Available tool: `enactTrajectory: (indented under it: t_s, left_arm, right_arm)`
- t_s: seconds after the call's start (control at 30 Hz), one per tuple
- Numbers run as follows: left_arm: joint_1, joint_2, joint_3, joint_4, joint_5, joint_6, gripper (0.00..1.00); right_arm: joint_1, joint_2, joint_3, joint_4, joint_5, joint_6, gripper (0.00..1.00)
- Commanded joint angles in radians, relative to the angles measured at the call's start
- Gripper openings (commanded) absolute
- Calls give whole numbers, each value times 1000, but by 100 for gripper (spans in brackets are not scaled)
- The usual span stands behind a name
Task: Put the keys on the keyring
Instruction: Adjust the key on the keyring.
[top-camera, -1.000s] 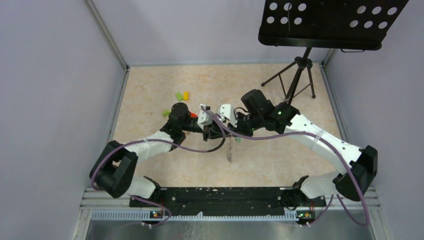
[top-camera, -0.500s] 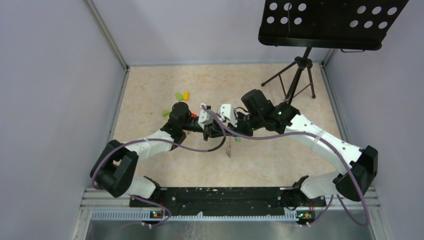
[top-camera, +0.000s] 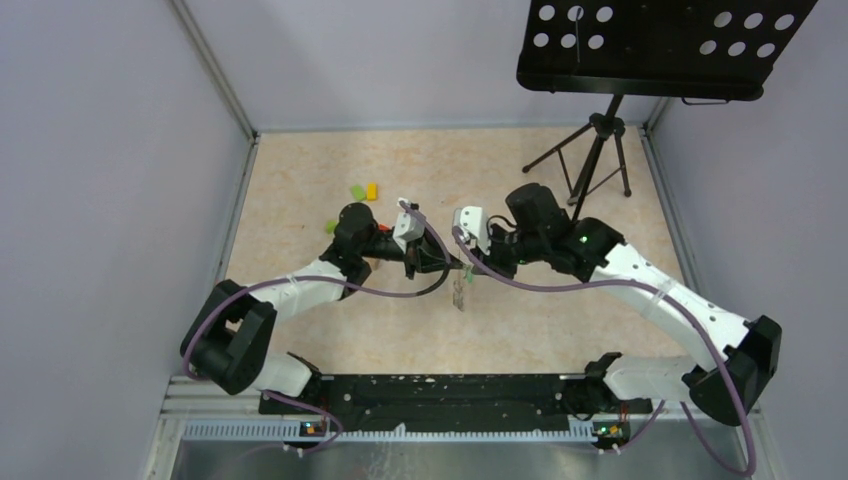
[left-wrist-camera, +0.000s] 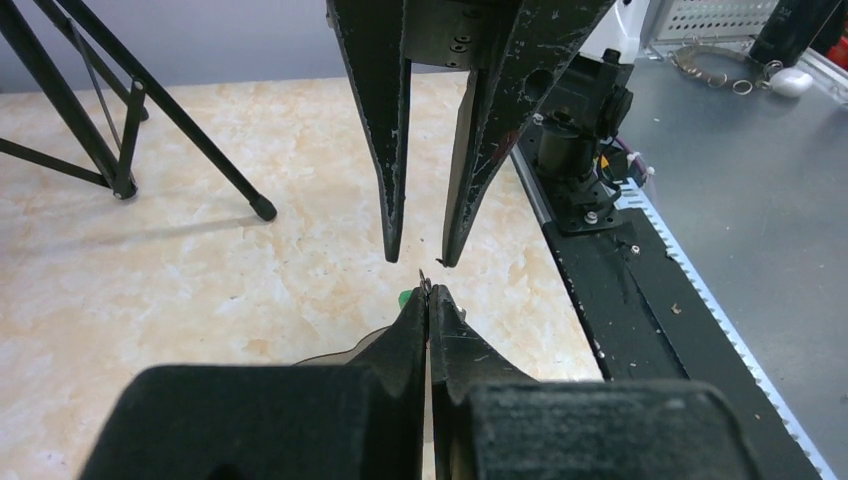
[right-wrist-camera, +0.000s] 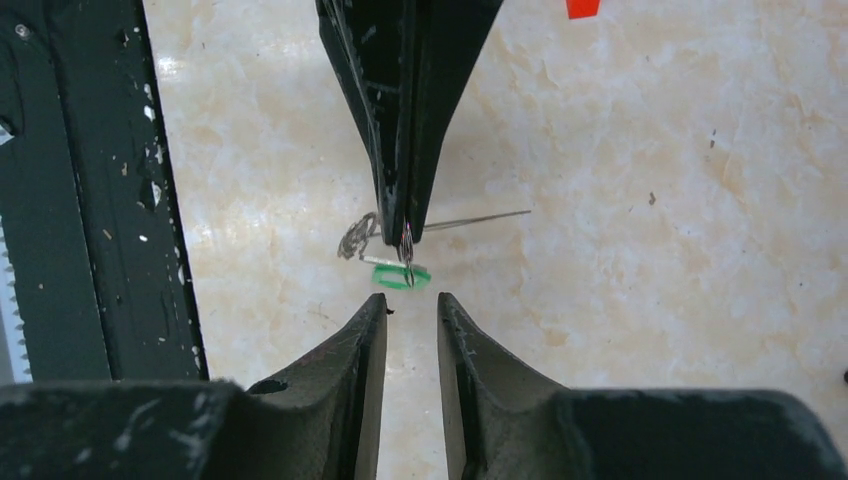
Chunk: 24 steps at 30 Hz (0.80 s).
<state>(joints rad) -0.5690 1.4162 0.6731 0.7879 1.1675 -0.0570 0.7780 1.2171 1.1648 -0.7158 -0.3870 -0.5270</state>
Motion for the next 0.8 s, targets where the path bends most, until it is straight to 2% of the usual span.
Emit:
enactTrajectory:
  t_s: [0.0, 0.1, 0.3, 0.63, 0.77]
  left_arm:
    - [10, -27, 8, 153, 19, -114, 0]
    - [13, -22, -3, 226, 23, -183, 0]
    - [13, -5, -30, 380, 40, -285, 0]
    - [12, -9, -41, 372, 52, -264, 0]
    - [13, -6, -44, 372, 54, -258, 0]
  right_arm:
    - [-39, -63, -29, 62, -66, 11, 27]
    - [-66, -91, -55, 89, -112, 15, 32]
    - [-108, -120, -84, 144, -228, 28, 32]
    - [-114, -111, -59, 157, -331, 5, 33]
    - [-114, -94, -53, 159, -357, -5, 30]
